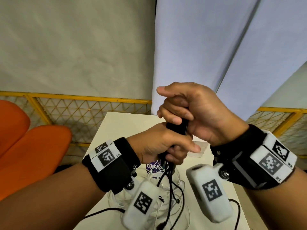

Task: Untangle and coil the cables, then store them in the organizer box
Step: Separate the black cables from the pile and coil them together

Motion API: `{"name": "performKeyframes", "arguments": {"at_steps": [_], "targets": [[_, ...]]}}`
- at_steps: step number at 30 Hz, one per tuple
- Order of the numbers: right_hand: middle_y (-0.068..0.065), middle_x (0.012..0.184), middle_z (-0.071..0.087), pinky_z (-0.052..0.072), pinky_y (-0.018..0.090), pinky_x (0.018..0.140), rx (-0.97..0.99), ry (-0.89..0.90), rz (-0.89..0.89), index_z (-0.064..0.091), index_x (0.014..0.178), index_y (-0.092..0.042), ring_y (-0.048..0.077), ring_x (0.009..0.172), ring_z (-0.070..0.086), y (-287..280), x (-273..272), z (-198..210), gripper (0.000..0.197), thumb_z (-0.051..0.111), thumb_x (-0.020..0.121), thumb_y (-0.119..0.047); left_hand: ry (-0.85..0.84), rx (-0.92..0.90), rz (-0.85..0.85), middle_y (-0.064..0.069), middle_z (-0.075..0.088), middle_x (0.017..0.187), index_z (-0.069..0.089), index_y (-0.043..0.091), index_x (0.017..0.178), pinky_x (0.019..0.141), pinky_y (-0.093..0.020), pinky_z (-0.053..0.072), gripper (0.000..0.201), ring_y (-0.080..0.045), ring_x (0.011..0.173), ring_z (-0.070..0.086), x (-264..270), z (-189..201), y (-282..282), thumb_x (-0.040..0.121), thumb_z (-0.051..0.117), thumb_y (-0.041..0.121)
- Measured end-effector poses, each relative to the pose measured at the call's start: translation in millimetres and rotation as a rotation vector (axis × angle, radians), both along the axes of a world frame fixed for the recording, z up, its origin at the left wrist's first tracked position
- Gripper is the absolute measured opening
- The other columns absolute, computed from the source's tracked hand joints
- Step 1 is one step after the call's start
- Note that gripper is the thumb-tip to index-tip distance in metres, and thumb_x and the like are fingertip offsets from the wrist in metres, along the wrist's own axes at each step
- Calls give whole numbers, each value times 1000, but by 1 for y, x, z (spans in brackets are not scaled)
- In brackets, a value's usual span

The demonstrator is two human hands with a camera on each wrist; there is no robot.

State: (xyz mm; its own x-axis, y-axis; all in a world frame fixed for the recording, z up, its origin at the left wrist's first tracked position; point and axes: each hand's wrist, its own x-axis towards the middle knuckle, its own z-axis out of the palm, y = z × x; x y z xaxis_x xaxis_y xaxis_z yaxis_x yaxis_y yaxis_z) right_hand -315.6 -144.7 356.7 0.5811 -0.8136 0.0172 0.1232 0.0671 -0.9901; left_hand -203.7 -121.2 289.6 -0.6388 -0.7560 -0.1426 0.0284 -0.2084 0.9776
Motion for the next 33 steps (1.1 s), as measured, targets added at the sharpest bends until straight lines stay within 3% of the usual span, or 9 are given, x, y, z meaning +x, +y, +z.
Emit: {"name": "performKeyframes", "arguments": {"at_steps": [4,7,9,12,15,19,22,28,33], "targets": [[2,36,20,33,29,52,-22,25,-52,24,48,-17,22,43,29,-2,-1,-2,55,61,88,-12,-103,-73,184,6,31,43,39,23,45,44,-23,16,53,-8,39,23,-6,-3,0,86,65,1],[1,35,18,28,34,57,-36,17,-39,23,48,-17,22,46,24,0,0,-4,55,60,88,-8,-126,-138,145,1,44,45,49,15,49,48,-24,33,44,-13,43,40,-2,-4,-1,87,67,4],[1,34,18,30,35,58,-53,28,5,23,46,-16,22,45,27,0,-1,-4,55,59,87,-8,-94,-148,29,-4,64,59,63,9,59,68,-25,50,24,-20,66,63,4,2,-1,81,70,12],[1,34,20,34,30,55,-77,57,66,24,44,-16,23,47,31,-2,-2,-2,56,59,86,-6,14,-76,-35,-11,74,83,72,9,73,99,-39,48,16,-30,100,65,11,8,-2,75,62,21],[4,35,27,40,30,58,-146,123,99,28,44,-14,28,51,34,-5,1,-1,55,60,88,-5,18,-102,30,-8,68,66,66,8,60,90,-42,52,11,-26,78,67,3,6,-2,70,66,11],[18,62,55,40,29,71,-286,211,76,36,49,-11,34,67,45,-7,-5,-2,51,62,93,-20,-14,-141,211,-1,37,41,44,18,44,56,-28,49,40,-19,39,41,-6,1,-1,76,64,7],[19,89,67,44,22,78,-367,240,32,53,62,-7,7,75,60,-7,-11,-3,44,61,92,-38,-25,-158,315,0,30,40,40,23,41,53,-28,45,43,-17,36,30,-7,-1,-2,73,63,7],[-3,106,67,56,26,72,-348,307,-92,53,121,-21,14,85,70,-5,-19,-30,53,74,80,-48,112,-174,576,0,33,43,56,18,47,46,-26,36,26,-15,38,30,-1,1,-10,71,54,8],[-7,114,64,53,30,92,-182,328,-17,44,130,-31,6,97,68,6,-18,-80,67,75,74,-52,155,-40,701,-2,31,45,38,15,49,54,-27,38,44,-16,42,36,13,2,-24,86,59,5]]}}
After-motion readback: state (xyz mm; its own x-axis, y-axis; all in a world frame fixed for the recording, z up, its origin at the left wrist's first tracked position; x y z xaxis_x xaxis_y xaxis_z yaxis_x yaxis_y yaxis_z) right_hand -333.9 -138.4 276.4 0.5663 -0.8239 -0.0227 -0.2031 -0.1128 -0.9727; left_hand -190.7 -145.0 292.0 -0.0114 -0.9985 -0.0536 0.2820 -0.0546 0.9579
